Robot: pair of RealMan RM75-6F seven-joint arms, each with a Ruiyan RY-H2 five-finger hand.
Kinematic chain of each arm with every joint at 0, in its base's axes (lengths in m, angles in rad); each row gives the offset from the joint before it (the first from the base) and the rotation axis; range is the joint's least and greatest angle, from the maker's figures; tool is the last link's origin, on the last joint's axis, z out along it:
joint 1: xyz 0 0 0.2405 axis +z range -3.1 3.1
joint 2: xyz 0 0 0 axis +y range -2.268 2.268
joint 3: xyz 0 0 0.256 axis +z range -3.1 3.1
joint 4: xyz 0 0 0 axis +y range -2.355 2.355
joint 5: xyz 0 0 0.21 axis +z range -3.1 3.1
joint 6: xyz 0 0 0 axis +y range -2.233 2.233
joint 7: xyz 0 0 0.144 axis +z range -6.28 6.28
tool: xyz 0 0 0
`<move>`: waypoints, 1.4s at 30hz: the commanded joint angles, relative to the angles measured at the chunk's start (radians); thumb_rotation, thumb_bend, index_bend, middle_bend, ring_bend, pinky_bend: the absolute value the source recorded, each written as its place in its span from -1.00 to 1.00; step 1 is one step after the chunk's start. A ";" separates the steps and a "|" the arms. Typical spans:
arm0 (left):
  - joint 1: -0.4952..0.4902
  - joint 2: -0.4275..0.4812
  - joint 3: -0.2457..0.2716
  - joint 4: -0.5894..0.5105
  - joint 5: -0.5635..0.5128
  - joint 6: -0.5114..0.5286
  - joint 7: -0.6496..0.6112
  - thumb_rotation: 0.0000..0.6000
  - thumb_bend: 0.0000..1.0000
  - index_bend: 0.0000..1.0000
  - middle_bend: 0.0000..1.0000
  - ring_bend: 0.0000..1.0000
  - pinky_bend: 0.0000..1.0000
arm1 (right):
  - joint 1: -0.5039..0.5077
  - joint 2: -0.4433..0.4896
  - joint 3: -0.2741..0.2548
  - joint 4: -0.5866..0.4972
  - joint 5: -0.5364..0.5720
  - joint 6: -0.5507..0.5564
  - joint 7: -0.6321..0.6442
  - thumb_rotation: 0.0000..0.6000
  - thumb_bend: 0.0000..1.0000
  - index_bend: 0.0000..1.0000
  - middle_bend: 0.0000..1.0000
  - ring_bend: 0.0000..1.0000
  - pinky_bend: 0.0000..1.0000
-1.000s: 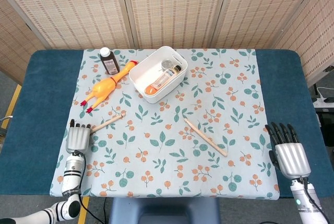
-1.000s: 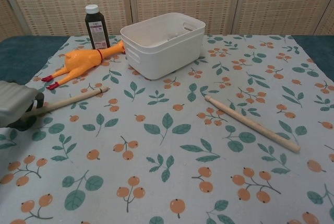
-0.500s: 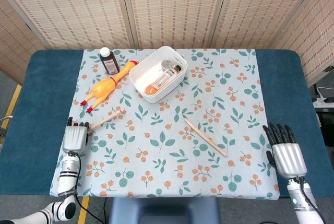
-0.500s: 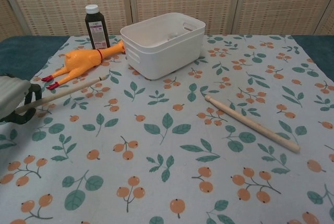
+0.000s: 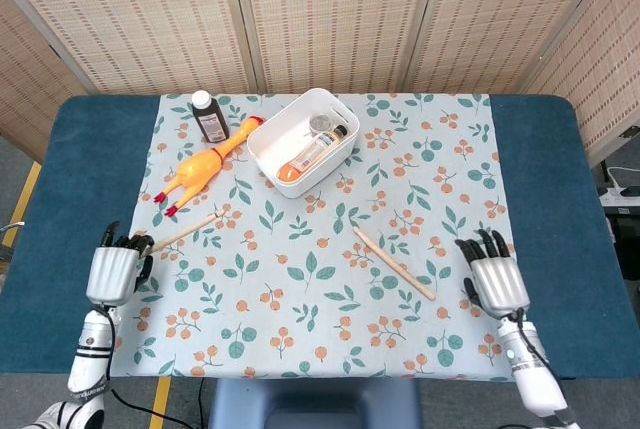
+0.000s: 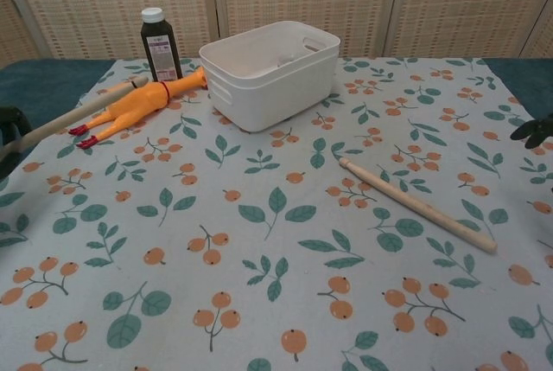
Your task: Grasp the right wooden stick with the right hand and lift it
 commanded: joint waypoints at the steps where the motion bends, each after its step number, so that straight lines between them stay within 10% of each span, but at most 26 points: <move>1: 0.009 0.009 0.005 -0.001 0.008 -0.001 -0.026 1.00 0.19 0.68 0.77 0.02 -0.63 | 0.066 -0.101 0.019 -0.001 0.119 -0.031 -0.153 1.00 -0.19 -0.59 -0.55 -0.95 -1.00; 42: 0.033 0.017 -0.016 0.094 0.061 0.005 -0.144 1.00 0.19 0.68 0.76 0.03 -0.63 | 0.204 -0.295 -0.069 0.058 0.307 0.062 -0.470 1.00 -0.24 -0.40 -0.37 -0.73 -1.00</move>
